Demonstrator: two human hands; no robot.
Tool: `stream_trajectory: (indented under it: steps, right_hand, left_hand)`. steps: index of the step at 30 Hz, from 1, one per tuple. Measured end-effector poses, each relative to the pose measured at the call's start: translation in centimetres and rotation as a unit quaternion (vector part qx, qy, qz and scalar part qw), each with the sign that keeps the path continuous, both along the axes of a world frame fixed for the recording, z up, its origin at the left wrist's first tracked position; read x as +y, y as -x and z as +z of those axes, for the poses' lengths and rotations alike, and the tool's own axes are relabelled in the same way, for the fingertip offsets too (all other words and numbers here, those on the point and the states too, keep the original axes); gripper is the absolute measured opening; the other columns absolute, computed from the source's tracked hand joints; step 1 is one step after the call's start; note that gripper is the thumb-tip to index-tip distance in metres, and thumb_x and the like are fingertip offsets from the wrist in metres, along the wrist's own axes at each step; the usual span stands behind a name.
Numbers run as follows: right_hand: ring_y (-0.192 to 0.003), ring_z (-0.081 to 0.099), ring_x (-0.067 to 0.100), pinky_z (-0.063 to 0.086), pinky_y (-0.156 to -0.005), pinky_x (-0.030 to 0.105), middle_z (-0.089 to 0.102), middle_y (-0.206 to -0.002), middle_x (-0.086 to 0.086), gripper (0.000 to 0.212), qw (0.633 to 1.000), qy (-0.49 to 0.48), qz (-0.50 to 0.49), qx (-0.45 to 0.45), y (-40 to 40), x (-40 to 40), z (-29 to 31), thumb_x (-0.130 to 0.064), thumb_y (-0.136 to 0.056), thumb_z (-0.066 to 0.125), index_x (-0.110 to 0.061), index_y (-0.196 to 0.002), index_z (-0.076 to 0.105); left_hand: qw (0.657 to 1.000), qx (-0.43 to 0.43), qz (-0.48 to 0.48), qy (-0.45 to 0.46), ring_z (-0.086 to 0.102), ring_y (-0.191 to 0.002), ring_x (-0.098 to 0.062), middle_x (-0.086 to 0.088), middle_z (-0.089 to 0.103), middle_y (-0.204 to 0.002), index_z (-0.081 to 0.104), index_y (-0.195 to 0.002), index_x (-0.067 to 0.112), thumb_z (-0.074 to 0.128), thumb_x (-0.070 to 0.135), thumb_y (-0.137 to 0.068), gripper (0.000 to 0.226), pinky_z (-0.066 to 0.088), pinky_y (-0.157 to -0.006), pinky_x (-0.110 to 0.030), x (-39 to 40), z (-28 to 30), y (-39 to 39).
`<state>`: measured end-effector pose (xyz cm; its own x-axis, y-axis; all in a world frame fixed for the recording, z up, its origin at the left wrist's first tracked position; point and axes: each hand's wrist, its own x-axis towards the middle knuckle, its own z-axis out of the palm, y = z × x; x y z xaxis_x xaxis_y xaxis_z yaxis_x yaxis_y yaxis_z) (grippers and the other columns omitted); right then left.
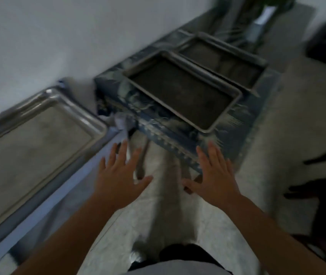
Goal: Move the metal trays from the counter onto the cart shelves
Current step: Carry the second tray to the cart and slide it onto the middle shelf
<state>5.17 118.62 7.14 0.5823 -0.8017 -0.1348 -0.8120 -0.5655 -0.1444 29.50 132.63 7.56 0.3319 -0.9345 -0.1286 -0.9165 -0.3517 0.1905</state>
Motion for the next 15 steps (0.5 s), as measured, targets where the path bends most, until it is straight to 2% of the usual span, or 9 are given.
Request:
stream_trajectory:
  steps: [3,6,8,12,15]
  right_hand:
    - [-0.148,-0.019,0.022,0.004,-0.117,0.053,-0.037,-0.155,-0.003,0.109,0.993,-0.011,-0.112,-0.022,7.7,0.1,0.2,-0.097,-0.065,0.015,-0.035,-0.151,-0.012]
    - [-0.147,-0.019,0.022,0.005,-0.117,0.054,-0.037,-0.155,-0.004,0.107,0.981,-0.006,-0.192,-0.028,14.4,0.6,0.0,-0.095,-0.068,0.021,-0.037,-0.151,-0.012]
    - [-0.146,-0.021,0.020,0.004,-0.117,0.054,-0.039,-0.153,-0.006,0.108,0.971,-0.003,-0.237,-0.030,18.5,1.0,-0.2,-0.097,-0.066,0.018,-0.038,-0.150,-0.014]
    - [-0.143,-0.027,0.017,0.002,-0.117,0.053,-0.046,-0.147,-0.008,0.110,0.952,0.001,-0.304,-0.028,26.0,1.3,-0.4,-0.099,-0.063,0.013,-0.037,-0.149,-0.018]
    - [-0.142,-0.028,0.018,0.002,-0.118,0.054,-0.042,-0.151,-0.004,0.111,0.941,-0.011,-0.339,-0.017,30.8,0.8,-0.5,-0.097,-0.063,0.013,-0.035,-0.150,-0.018]
  left_hand:
    - [0.995,-0.006,-0.096,0.009,-0.009,-0.153,-0.034,-0.007,-0.013,-0.168,-0.005,-0.158,0.036,0.014,0.087,-0.079,0.096,0.013,-0.119,-0.059,-5.8,0.4,6.6]
    - [0.981,-0.003,-0.193,0.008,-0.017,-0.152,-0.030,-0.004,-0.021,-0.166,-0.009,-0.156,0.038,0.010,0.087,-0.076,0.096,0.008,-0.121,-0.058,-10.5,1.3,13.6]
    - [0.969,-0.011,-0.245,0.009,-0.018,-0.152,-0.029,-0.003,-0.021,-0.166,-0.008,-0.157,0.038,0.008,0.087,-0.075,0.096,0.006,-0.121,-0.058,-12.9,1.8,18.1]
    - [0.952,-0.011,-0.305,0.009,-0.019,-0.152,-0.029,-0.002,-0.023,-0.166,-0.011,-0.156,0.039,0.008,0.088,-0.074,0.097,0.006,-0.120,-0.059,-16.3,1.8,25.7]
    - [0.944,-0.019,-0.329,0.008,-0.020,-0.151,-0.029,-0.001,-0.024,-0.165,-0.010,-0.157,0.038,0.006,0.090,-0.074,0.099,0.009,-0.120,-0.059,-18.3,1.2,30.2]
